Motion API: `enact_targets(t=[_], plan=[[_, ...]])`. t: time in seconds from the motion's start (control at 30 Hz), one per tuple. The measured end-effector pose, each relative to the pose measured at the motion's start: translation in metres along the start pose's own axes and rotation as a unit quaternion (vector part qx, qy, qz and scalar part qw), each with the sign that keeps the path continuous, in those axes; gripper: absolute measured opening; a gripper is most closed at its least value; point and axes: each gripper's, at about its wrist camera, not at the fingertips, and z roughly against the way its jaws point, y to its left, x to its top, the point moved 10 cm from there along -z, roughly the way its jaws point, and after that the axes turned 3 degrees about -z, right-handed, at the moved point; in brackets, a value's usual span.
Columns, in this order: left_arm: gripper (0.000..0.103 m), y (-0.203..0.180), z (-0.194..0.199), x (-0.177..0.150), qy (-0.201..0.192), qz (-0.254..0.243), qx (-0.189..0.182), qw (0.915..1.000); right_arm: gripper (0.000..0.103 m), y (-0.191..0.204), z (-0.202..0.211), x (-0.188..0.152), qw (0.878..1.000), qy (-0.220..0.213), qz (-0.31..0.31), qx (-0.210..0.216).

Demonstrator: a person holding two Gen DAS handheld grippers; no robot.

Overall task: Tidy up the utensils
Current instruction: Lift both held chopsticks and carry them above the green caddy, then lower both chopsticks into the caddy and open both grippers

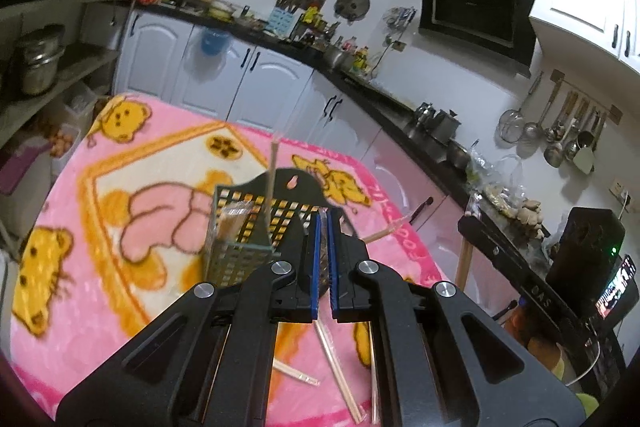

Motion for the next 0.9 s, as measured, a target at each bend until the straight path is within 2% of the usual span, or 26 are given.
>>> enact_targets(t=[0.33, 0.6, 0.9], plan=[[0.001, -0.016, 0.003, 0.028, -0.022, -0.026, -0.004, 0.9994, 0.006, -0.031, -0.006, 0.046, 0.997, -0.062, 0.006, -0.037], [0.001, -0.021, 0.002, 0.045, -0.035, -0.037, -0.007, 0.9987, 0.006, -0.040, -0.019, 0.058, 0.997, -0.067, 0.011, -0.044], [0.001, -0.022, 0.013, 0.082, -0.068, -0.047, -0.002, 0.9966, 0.006, -0.033, -0.031, 0.077, 0.994, -0.087, 0.035, -0.048]])
